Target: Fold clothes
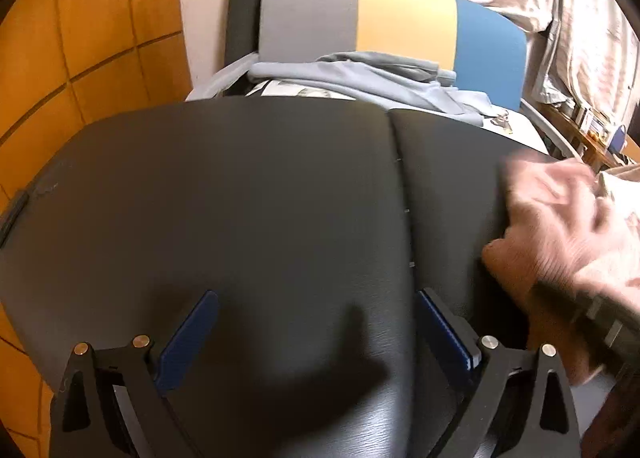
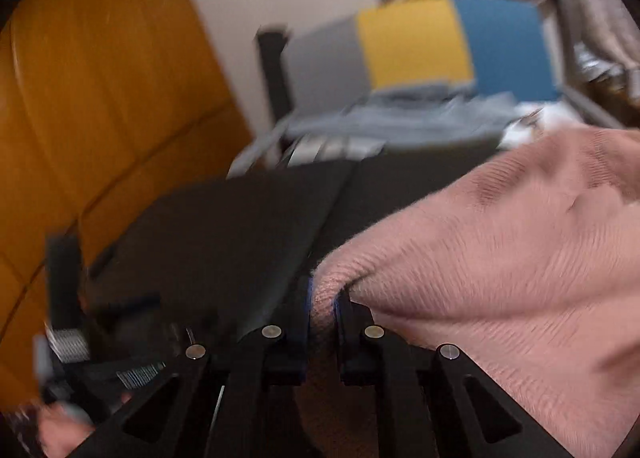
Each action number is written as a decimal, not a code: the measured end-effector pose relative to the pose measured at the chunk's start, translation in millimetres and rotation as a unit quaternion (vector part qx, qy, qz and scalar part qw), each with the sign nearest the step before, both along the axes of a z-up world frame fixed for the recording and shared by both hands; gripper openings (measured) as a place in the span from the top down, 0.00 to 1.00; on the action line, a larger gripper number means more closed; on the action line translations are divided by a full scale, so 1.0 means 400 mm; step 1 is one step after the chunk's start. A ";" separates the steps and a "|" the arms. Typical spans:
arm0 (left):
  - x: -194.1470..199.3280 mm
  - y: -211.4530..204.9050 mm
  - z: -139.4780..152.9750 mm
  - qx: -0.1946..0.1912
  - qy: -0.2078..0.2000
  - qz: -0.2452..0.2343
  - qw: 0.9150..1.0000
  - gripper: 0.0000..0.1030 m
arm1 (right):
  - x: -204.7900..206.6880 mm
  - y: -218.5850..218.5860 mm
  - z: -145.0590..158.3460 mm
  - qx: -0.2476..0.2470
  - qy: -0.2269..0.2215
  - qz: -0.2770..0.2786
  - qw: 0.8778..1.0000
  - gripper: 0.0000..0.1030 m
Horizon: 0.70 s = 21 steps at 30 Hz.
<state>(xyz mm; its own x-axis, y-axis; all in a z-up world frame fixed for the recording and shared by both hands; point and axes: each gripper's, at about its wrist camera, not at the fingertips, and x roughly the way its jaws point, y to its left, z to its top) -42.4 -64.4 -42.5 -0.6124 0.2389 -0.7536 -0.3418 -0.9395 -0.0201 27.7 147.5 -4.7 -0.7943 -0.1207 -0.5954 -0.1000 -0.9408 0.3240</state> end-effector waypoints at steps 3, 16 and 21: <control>-0.008 -0.001 0.003 0.010 -0.006 -0.020 1.000 0.04 | 0.005 -0.078 -0.047 0.022 -0.033 0.045 0.998 0.78; 0.109 0.493 0.221 -0.019 0.092 -0.307 0.947 0.03 | 0.449 0.179 0.093 0.014 0.078 -0.191 0.978 0.08; 0.145 0.664 0.181 -0.065 0.079 -0.383 0.918 0.03 | 0.516 0.349 0.084 0.027 0.033 -0.309 0.950 0.08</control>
<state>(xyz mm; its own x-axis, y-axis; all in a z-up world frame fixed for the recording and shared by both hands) 15.8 201.3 29.8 -0.4069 0.5591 -0.7224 -0.8921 -0.4133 0.1827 234.1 287.1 28.9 -0.7399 0.4098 -0.5336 -0.6194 -0.7244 0.3026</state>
